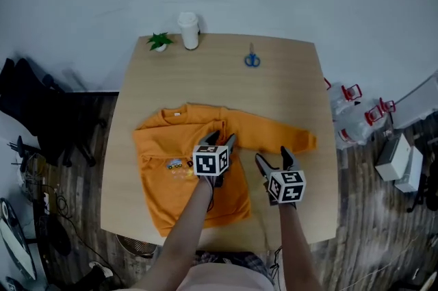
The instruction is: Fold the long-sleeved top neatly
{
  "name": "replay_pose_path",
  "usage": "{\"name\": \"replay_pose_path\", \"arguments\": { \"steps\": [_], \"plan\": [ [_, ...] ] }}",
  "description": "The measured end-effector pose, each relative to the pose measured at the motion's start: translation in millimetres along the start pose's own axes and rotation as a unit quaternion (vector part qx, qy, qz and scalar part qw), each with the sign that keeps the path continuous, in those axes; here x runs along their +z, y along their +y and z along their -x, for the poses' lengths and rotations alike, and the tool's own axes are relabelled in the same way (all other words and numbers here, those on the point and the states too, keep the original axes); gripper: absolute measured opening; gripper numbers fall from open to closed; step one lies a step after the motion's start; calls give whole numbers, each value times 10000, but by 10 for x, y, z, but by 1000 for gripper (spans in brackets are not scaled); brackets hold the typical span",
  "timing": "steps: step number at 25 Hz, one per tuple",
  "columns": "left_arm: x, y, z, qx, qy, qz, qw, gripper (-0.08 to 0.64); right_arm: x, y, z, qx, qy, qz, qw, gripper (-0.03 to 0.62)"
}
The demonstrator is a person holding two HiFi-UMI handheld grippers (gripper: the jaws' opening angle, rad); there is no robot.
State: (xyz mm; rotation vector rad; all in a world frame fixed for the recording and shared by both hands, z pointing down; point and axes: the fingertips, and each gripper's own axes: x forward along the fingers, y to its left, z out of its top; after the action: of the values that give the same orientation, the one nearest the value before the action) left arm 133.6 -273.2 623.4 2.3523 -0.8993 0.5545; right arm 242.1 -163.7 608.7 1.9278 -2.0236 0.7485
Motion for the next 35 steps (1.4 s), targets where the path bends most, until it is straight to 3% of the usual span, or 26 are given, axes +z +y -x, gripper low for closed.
{"name": "replay_pose_path", "arguments": {
  "steps": [14,23,29,35],
  "plan": [
    [109,-912,-217,-631,82,-603,9961,242,85,-1127,512,-1054,-383,-541,9922,377],
    [-110,-1430,-475,-988,335,-783,9915,242,-88,-1896,712,-1707,-256,-765,9820,330],
    [-224,-1476,-542,-1005,426,-756,9911,242,-222,-2197,601,-1819,38,-801,9800,293],
    [-267,-1429,-579,-905,491,-701,9922,242,-362,-2208,351,-1671,543,-753,9815,284]
  ]
}}
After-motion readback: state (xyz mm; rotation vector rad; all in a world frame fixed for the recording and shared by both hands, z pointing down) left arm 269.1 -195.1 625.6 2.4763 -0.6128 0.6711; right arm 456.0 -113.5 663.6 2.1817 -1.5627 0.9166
